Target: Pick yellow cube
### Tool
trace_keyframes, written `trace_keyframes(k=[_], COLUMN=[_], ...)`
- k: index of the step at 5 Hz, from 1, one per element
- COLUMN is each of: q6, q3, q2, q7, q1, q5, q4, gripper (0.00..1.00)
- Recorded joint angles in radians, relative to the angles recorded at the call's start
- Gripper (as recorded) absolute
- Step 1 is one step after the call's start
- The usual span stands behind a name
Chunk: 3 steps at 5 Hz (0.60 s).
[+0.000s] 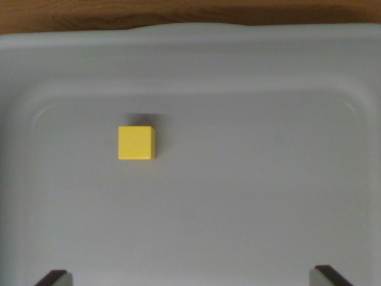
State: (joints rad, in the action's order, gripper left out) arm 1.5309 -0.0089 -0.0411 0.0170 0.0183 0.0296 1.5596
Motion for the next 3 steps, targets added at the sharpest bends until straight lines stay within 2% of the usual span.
trace_keyframes(k=[3], q6=[-0.011], q3=[0.001], q2=[0.009], q7=[0.002], q1=[0.0014], q5=[-0.0010], q4=[-0.003], gripper=[0.00])
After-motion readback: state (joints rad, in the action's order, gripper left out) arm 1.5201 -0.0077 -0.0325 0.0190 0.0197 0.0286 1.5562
